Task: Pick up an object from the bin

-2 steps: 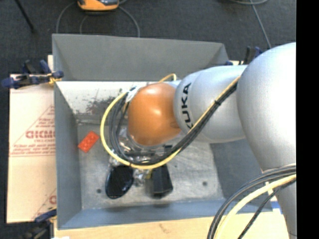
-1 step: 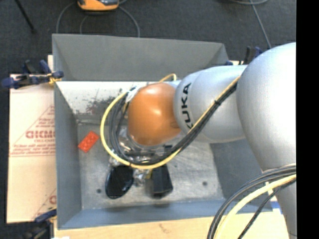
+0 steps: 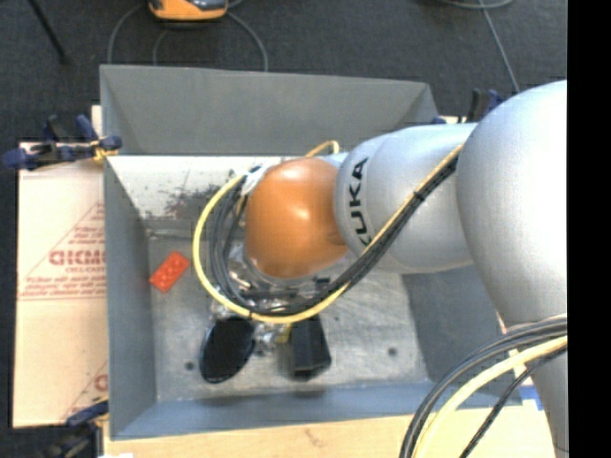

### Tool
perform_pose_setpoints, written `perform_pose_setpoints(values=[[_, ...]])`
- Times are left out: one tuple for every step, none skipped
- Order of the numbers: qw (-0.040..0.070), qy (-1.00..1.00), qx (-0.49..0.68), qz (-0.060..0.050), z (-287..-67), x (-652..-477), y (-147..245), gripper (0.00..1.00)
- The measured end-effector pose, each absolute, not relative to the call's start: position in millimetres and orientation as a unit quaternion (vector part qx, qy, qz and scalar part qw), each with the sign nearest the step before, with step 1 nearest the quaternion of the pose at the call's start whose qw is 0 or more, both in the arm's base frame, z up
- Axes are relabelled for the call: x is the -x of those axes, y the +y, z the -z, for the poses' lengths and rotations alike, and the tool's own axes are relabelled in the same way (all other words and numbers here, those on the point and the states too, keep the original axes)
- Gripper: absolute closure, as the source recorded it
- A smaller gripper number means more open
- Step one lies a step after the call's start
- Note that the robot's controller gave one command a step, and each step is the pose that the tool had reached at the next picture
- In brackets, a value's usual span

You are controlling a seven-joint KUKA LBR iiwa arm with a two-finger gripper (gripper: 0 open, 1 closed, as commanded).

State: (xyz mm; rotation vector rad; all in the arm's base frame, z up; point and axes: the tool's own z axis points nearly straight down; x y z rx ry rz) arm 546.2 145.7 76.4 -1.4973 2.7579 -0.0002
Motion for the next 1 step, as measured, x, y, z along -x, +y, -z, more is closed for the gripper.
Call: perform_pose_setpoints(values=[[-0.001,0.879,0.477,-0.001,-89.5,-545.1,145.5,1.00]])
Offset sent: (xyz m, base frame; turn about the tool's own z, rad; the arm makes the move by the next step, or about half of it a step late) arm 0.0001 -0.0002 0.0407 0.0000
